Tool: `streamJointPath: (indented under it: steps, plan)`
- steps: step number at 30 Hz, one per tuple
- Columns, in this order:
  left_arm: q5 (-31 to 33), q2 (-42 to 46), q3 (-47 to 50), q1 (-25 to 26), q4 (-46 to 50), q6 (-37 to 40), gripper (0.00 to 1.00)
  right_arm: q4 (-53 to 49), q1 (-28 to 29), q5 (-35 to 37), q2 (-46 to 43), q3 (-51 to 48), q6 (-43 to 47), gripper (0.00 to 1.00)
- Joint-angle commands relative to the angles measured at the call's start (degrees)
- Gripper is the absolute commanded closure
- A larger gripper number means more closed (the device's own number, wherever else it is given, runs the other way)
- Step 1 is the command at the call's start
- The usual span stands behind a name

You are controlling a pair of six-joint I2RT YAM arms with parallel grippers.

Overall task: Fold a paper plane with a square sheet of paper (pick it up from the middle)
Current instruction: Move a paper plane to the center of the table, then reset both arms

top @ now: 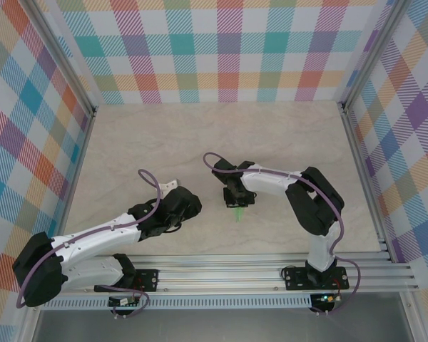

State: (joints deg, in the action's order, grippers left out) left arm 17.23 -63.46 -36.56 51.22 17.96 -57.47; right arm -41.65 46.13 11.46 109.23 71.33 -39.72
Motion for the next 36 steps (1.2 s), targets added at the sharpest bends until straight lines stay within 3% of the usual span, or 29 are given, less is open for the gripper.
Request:
streamJointPath:
  steps: [1, 4, 14, 19, 23, 27, 32, 34, 36]
  plan:
    - [0.7, 1.1, 0.5, -0.4, 1.1, -0.1, 0.49, -1.6, 0.1, -0.3, -2.9, -0.7, 0.1, 0.76]
    - [0.6, 1.0, 0.3, -0.4, 1.2, 0.0, 0.49, -2.1, 0.1, -0.3, -6.1, -0.6, 0.7, 0.63]
    - [1.1, 1.3, -0.1, -0.4, 2.1, 0.8, 0.49, -5.6, 0.1, 4.3, -17.6, -0.6, 2.9, 0.53]
    - [3.0, 2.6, 0.0, -0.5, 2.9, 2.4, 0.46, -6.1, 0.1, 15.2, -29.4, -3.7, 5.7, 0.43]
    - [7.4, 5.1, -0.3, -0.5, 5.9, 5.8, 0.37, -3.0, -0.9, 30.9, -39.3, -10.3, 10.8, 0.18]
    - [15.4, 9.7, -0.1, -1.2, 10.3, 9.6, 0.19, 1.7, -8.8, 33.9, -45.0, -17.0, 17.0, 0.01]
    - [23.1, 16.2, 3.2, -4.7, 10.7, 15.3, 0.0, 17.7, -20.7, 30.7, -46.9, -29.3, 24.2, 0.0]
    - [24.6, 18.2, 4.7, -7.5, 9.3, 19.5, 0.0, 25.6, -23.8, 29.9, -46.9, -34.1, 26.7, 0.0]
    - [26.3, 19.1, 5.1, -10.4, 8.6, 23.0, 0.0, 34.8, -27.2, 23.0, -47.1, -38.8, 29.9, 0.0]
